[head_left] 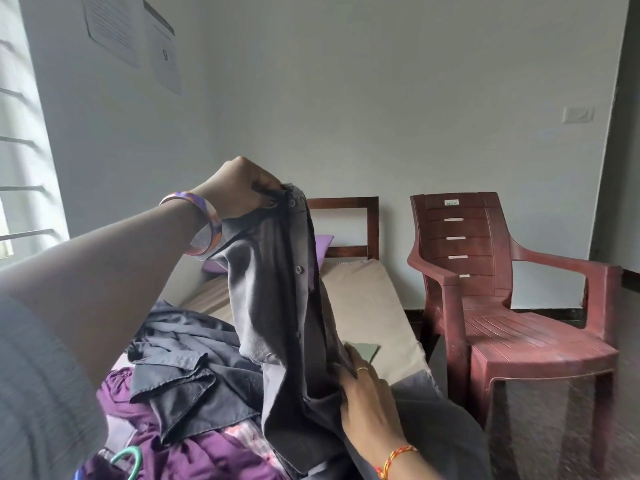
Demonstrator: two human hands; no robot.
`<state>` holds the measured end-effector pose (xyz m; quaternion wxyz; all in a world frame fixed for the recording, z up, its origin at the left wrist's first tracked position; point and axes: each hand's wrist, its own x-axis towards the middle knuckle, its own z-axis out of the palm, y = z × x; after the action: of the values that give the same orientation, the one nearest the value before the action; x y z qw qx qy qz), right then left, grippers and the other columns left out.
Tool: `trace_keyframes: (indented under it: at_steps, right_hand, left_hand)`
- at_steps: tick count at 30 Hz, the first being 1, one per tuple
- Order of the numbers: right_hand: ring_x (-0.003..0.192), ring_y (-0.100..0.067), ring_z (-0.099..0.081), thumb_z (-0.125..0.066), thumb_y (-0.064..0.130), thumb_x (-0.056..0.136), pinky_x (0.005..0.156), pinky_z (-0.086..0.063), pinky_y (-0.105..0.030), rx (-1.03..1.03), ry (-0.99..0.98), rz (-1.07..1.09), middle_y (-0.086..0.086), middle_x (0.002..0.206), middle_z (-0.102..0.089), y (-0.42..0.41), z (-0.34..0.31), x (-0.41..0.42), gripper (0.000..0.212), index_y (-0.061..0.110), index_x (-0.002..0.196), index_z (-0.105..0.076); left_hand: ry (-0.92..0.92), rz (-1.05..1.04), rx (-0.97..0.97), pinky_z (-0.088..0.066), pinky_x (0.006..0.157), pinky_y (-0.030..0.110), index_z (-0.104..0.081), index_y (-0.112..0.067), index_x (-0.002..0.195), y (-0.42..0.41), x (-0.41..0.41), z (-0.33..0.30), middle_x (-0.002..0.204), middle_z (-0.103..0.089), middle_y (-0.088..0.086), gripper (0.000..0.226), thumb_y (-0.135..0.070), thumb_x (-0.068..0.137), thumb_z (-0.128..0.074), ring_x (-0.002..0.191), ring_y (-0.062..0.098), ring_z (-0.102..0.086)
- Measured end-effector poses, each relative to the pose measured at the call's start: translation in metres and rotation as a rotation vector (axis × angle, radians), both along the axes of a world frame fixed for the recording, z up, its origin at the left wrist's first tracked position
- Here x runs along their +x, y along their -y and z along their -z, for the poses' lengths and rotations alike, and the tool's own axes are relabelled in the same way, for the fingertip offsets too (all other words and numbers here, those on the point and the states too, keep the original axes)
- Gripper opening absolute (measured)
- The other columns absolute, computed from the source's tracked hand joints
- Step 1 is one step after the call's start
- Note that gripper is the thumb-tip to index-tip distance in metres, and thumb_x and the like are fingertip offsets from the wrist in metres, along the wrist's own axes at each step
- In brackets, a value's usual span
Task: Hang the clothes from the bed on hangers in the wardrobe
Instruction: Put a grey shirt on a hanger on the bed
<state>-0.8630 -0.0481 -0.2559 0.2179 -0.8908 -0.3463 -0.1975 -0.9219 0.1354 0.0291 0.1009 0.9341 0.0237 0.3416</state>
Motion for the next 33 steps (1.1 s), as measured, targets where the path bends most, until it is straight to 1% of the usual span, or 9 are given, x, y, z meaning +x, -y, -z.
trace_keyframes:
  at_steps: [4, 7, 12, 17, 21, 24, 28, 31, 33]
  right_hand:
    - [0.071, -0.017, -0.07, -0.087, 0.006, 0.027, 0.05, -0.054, -0.025, -0.005, 0.023, 0.033, -0.011, 0.118, -0.064, -0.001, 0.001, -0.003, 0.097, 0.018, 0.116, -0.051]
    - [0.077, -0.024, -0.07, -0.085, 0.0, 0.023, 0.048, -0.055, -0.03, 0.044, 0.113, 0.078, -0.019, 0.122, -0.061, -0.006, 0.0, -0.002, 0.112, 0.017, 0.126, -0.046]
    - [0.135, -0.025, -0.031, -0.053, 0.005, 0.086, 0.101, -0.042, -0.039, -0.014, -0.128, 0.069, 0.0, 0.154, -0.015, -0.003, -0.011, 0.011, 0.081, 0.021, 0.15, -0.007]
    - [0.132, -0.021, -0.035, -0.046, 0.028, 0.067, 0.101, -0.043, -0.035, 0.128, -0.356, 0.007, 0.002, 0.138, -0.038, 0.01, 0.015, 0.036, 0.074, 0.025, 0.141, -0.038]
    - [0.119, -0.018, -0.048, -0.031, 0.041, 0.054, 0.099, -0.042, -0.03, 0.219, -0.468, 0.046, 0.007, 0.12, -0.039, 0.028, 0.024, 0.058, 0.073, 0.03, 0.121, -0.059]
    - [0.108, -0.021, -0.054, -0.045, 0.03, 0.075, 0.089, -0.04, -0.015, 0.23, -0.542, 0.058, 0.001, 0.119, -0.044, 0.048, 0.011, 0.064, 0.011, 0.038, 0.075, -0.052]
    - [0.059, -0.009, -0.046, -0.049, 0.01, 0.086, 0.053, -0.031, -0.016, 0.266, -0.486, 0.021, 0.003, 0.075, -0.052, 0.069, -0.002, 0.072, 0.042, 0.016, 0.044, -0.047]
    - [0.073, -0.008, -0.056, -0.047, 0.019, 0.067, 0.064, -0.036, -0.01, 0.13, -0.359, -0.015, 0.013, 0.065, -0.053, 0.066, -0.003, 0.064, 0.028, 0.04, 0.063, -0.066]
    - [0.083, -0.005, -0.058, -0.06, 0.009, 0.055, 0.08, -0.036, 0.0, 0.172, -0.207, 0.013, 0.013, 0.075, -0.066, 0.069, 0.011, 0.06, 0.02, 0.026, 0.059, -0.071]
  left_hand:
    - [-0.026, 0.005, 0.06, -0.046, 0.083, 0.023, -0.074, -0.017, 0.097, 0.008, 0.001, -0.007, 0.099, -0.071, 0.005, 0.024, -0.003, 0.079, -0.066, 0.089, 0.019, -0.061]
    - [-0.033, 0.023, 0.098, -0.048, 0.085, 0.027, -0.074, -0.016, 0.097, 0.018, 0.003, -0.008, 0.099, -0.071, 0.008, 0.024, -0.003, 0.079, -0.065, 0.094, 0.023, -0.062]
    - [-0.029, 0.074, 0.129, -0.047, 0.084, 0.025, -0.075, -0.016, 0.093, 0.033, 0.007, -0.009, 0.099, -0.071, 0.007, 0.023, -0.002, 0.078, -0.064, 0.094, 0.022, -0.062]
    - [0.046, 0.162, 0.13, -0.045, 0.087, 0.022, -0.075, -0.012, 0.091, 0.044, 0.007, -0.023, 0.1, -0.071, 0.002, 0.021, 0.0, 0.077, -0.066, 0.092, 0.017, -0.062]
    - [0.125, 0.196, 0.118, -0.04, 0.078, 0.003, -0.074, -0.01, 0.096, 0.046, 0.004, -0.036, 0.1, -0.069, -0.002, 0.023, 0.002, 0.077, -0.067, 0.085, 0.004, -0.058]
    - [0.259, 0.149, 0.06, -0.036, 0.075, -0.002, -0.073, -0.007, 0.099, 0.034, 0.0, -0.045, 0.104, -0.069, 0.003, 0.024, 0.002, 0.077, -0.069, 0.088, 0.008, -0.057]
    - [0.365, 0.041, -0.051, -0.04, 0.082, 0.011, -0.072, -0.006, 0.101, 0.024, 0.004, -0.042, 0.106, -0.07, 0.01, 0.024, 0.001, 0.079, -0.066, 0.09, 0.01, -0.057]
    - [0.415, -0.099, -0.12, -0.038, 0.079, 0.016, -0.072, -0.007, 0.102, 0.024, 0.009, -0.039, 0.105, -0.069, 0.014, 0.025, 0.001, 0.082, -0.06, 0.09, 0.019, -0.058]
    - [0.412, -0.171, -0.125, -0.038, 0.08, 0.017, -0.072, -0.006, 0.104, 0.024, 0.011, -0.036, 0.105, -0.068, 0.017, 0.029, 0.003, 0.083, -0.054, 0.098, 0.029, -0.06]
